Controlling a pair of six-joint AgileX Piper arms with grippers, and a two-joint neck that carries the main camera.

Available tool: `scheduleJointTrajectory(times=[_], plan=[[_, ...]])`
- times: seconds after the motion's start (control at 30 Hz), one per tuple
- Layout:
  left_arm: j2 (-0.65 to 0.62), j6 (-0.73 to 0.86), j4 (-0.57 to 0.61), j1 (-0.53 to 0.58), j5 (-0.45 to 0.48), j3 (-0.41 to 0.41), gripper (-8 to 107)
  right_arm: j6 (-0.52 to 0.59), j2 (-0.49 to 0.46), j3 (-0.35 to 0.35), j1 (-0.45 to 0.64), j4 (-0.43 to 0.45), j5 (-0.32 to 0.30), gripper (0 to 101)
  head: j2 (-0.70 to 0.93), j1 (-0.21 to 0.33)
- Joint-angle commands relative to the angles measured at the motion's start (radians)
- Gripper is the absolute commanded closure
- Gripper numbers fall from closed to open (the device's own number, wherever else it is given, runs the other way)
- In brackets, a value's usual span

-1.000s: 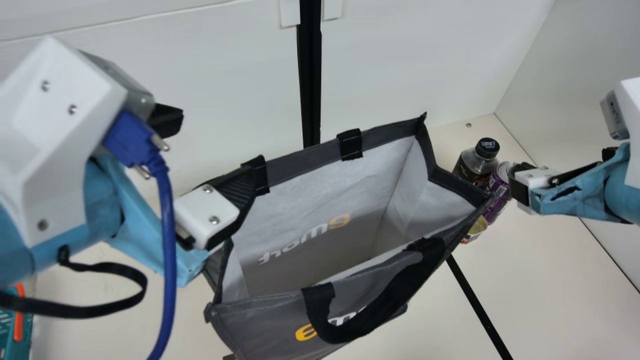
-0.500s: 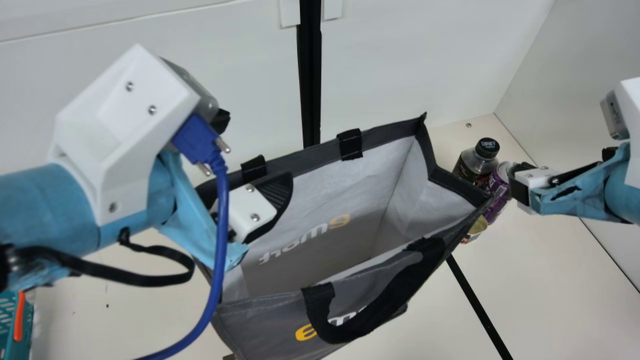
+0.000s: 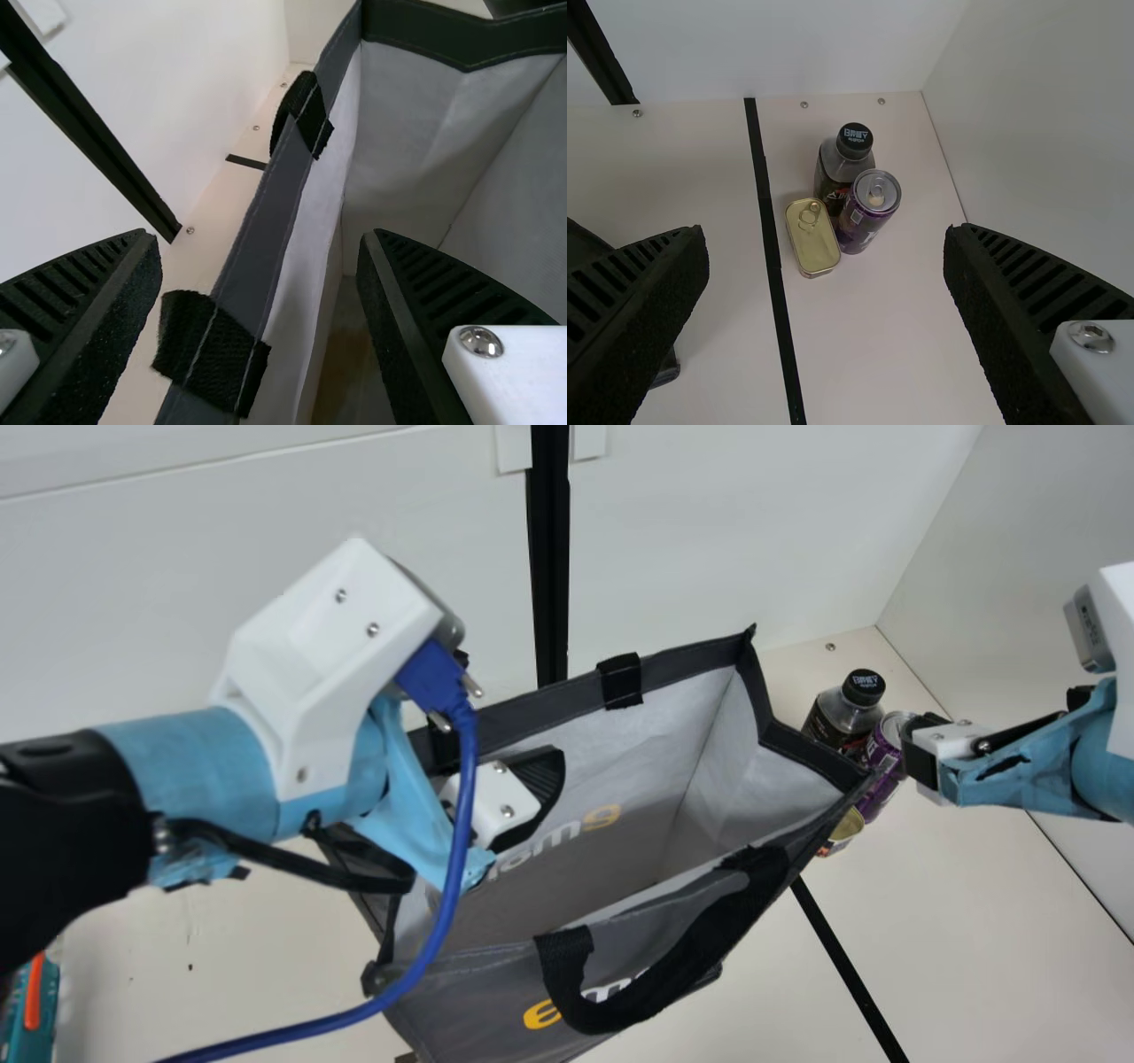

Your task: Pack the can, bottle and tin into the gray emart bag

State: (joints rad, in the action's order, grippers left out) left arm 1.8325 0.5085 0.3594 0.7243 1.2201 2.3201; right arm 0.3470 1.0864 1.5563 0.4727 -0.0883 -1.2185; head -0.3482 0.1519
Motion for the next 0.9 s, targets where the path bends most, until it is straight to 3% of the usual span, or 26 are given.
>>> scheduleJointTrajectory(times=[0.0,0.43,0.8,0.87], plan=[[0.008,0.008,0.001,0.003,0.0,-0.004,9,0.0,0.0,0.0,0.0,0.0,0.0,10,-0.001,0.023],[0.05,0.04,0.005,0.012,0.0,-0.04,9,0.0,0.0,0.0,0.0,0.0,0.0,10,-0.001,0.023],[0.055,0.035,0.0,0.006,0.0,-0.054,82,0.0,0.0,0.0,0.0,0.0,0.0,10,-0.001,0.023],[0.052,0.029,-0.004,0.004,0.0,-0.054,89,0.0,0.0,0.0,0.0,0.0,0.0,10,-0.001,0.023]])
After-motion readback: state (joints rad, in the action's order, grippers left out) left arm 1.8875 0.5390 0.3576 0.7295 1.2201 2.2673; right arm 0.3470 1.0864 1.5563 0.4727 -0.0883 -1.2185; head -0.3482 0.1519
